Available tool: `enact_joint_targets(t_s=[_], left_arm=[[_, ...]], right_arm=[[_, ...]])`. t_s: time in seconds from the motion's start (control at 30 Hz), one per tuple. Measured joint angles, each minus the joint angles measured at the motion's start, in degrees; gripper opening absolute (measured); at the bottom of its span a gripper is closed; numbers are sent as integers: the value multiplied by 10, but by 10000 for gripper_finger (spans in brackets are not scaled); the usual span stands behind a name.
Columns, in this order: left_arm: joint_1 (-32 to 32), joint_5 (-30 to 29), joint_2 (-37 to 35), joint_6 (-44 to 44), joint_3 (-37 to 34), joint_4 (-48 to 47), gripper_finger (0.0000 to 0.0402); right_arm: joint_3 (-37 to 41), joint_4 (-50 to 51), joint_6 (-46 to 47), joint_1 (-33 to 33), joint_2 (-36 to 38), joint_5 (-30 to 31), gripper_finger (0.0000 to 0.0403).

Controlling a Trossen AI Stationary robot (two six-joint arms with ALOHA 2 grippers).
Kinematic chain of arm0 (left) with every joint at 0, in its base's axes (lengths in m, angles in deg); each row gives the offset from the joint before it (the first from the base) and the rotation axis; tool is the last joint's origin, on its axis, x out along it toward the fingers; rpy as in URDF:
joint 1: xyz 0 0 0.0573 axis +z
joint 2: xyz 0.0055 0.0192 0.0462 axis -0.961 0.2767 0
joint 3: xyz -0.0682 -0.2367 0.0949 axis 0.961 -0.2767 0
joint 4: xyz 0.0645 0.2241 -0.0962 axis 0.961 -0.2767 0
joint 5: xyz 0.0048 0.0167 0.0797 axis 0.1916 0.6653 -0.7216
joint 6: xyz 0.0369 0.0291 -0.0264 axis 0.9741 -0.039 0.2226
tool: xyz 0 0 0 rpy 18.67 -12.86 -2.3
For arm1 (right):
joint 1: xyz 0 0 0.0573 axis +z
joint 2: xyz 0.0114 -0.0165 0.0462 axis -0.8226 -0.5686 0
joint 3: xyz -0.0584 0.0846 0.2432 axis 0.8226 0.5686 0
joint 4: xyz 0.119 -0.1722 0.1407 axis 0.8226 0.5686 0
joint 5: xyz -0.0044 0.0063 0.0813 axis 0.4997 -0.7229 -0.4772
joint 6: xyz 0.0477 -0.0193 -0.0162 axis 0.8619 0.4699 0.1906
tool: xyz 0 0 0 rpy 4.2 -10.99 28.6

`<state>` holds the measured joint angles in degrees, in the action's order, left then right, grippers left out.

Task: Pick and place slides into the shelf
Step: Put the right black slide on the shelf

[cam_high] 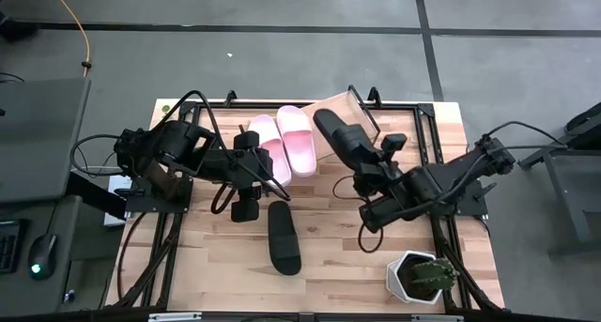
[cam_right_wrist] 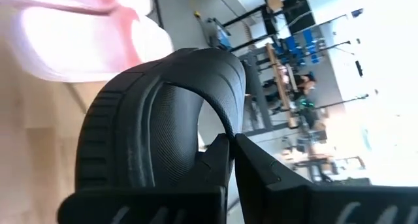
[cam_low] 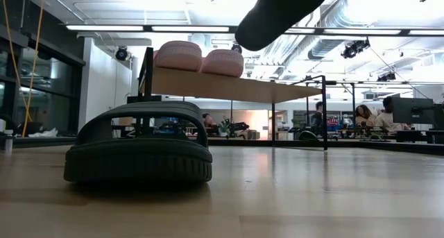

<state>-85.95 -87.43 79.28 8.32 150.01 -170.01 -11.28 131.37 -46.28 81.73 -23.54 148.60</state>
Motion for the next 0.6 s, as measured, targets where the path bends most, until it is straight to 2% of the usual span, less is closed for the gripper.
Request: enact_joint_targets(t_s=[0.2, 0.6], left_arm=[[0, 0, 0, 0, 0, 0, 152], [0, 0, 0, 0, 0, 0, 152]], right_arm=[[0, 0, -27, -24, 0, 22, 0], [0, 0, -63, -82, 0, -5, 0]])
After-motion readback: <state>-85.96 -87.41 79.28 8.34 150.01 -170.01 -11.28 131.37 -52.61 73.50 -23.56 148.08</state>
